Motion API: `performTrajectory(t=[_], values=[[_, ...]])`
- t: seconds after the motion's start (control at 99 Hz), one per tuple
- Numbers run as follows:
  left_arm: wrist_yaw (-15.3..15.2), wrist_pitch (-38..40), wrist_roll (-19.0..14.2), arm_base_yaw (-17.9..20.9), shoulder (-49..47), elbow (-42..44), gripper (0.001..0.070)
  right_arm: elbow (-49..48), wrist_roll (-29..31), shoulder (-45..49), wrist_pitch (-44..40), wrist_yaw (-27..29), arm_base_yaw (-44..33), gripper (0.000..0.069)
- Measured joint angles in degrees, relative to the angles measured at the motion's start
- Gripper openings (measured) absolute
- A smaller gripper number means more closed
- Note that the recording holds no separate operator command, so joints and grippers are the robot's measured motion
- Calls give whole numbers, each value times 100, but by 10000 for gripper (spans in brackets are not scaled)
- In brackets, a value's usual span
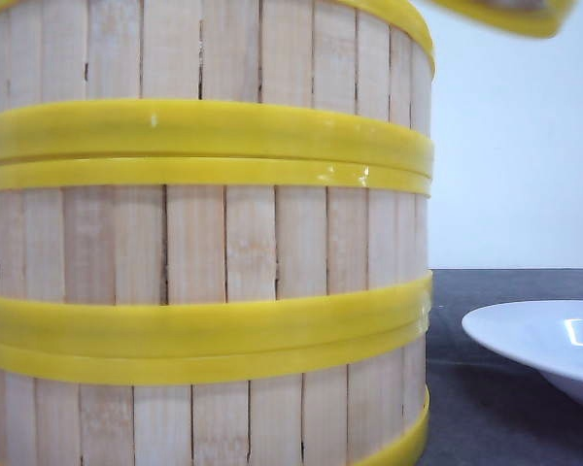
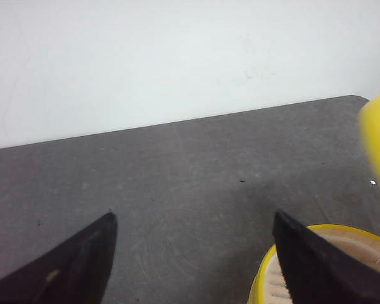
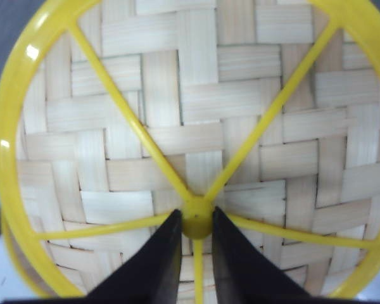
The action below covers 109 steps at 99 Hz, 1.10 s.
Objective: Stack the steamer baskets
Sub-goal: 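Carry the lid with the right gripper and lower it onto the stack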
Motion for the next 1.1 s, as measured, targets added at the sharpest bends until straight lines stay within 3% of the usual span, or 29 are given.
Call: performTrajectory(t=[0.414, 1.101], values=[[0, -48, 0, 0, 0, 0, 471, -11, 79, 1119, -2, -282, 1281, 50], [0, -63, 0, 0, 0, 0, 471, 55, 70, 1182, 151, -310, 1517, 49]])
